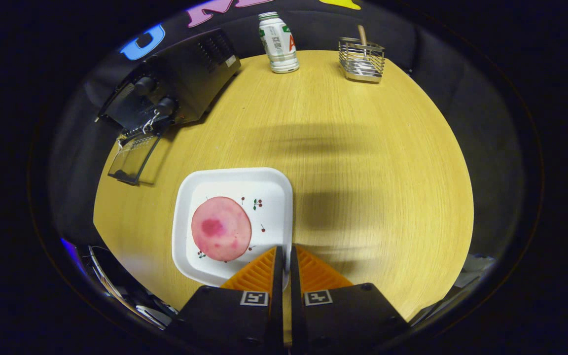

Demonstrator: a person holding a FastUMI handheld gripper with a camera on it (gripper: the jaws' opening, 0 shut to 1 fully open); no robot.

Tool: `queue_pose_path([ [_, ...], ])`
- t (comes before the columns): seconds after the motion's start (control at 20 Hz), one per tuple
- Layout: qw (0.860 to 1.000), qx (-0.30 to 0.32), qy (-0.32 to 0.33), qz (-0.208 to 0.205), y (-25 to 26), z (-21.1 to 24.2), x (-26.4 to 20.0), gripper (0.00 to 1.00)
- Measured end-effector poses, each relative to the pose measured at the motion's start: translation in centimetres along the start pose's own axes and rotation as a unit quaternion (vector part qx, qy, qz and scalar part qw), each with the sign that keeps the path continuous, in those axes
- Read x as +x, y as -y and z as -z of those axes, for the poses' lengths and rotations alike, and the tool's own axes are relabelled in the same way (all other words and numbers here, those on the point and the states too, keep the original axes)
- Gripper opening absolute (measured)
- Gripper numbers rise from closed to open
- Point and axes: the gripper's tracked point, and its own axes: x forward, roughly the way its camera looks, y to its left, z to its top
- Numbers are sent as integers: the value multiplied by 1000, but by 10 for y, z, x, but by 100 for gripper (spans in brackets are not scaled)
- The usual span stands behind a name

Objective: Open the toaster oven, put the food inside, and close the toaster oven door.

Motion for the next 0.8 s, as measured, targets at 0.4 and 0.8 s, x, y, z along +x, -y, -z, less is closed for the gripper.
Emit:
queue_pose_path([
  [0.4,997,69,-14,-36,1,2,-2,6],
  [0.8,983,161,-10,-90,-16,10,-19,5],
])
